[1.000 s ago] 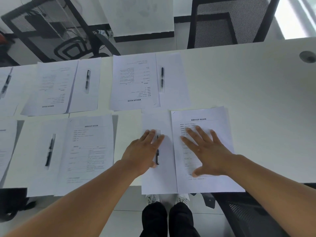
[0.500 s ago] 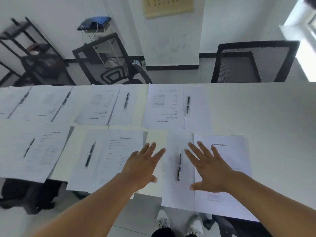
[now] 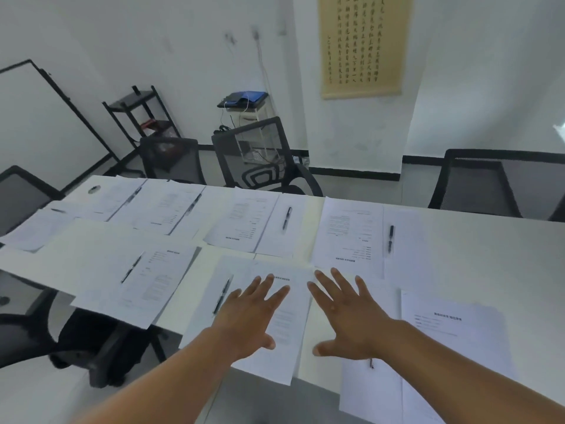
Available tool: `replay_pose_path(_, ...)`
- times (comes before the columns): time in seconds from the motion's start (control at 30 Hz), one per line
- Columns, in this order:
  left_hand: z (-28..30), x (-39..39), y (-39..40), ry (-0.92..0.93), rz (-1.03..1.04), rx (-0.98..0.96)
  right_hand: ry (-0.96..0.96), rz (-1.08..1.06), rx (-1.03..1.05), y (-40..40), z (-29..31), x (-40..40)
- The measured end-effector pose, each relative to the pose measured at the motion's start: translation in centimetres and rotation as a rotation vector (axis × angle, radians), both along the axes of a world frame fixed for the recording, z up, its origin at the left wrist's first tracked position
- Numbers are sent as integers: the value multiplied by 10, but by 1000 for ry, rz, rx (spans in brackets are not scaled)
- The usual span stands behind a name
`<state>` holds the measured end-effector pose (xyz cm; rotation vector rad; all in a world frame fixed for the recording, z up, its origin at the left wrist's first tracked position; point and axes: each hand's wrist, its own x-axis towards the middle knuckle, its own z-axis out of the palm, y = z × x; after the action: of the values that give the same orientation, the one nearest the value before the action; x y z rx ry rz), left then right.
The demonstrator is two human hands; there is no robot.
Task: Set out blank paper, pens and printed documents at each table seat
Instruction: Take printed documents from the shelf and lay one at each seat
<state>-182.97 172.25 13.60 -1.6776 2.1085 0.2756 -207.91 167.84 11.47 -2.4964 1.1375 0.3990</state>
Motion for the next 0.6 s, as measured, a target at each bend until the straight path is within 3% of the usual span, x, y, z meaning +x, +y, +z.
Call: replay_pose_path(0.6,-53,207,-70,123,-155,122,163,-169,81,-20,-29,181)
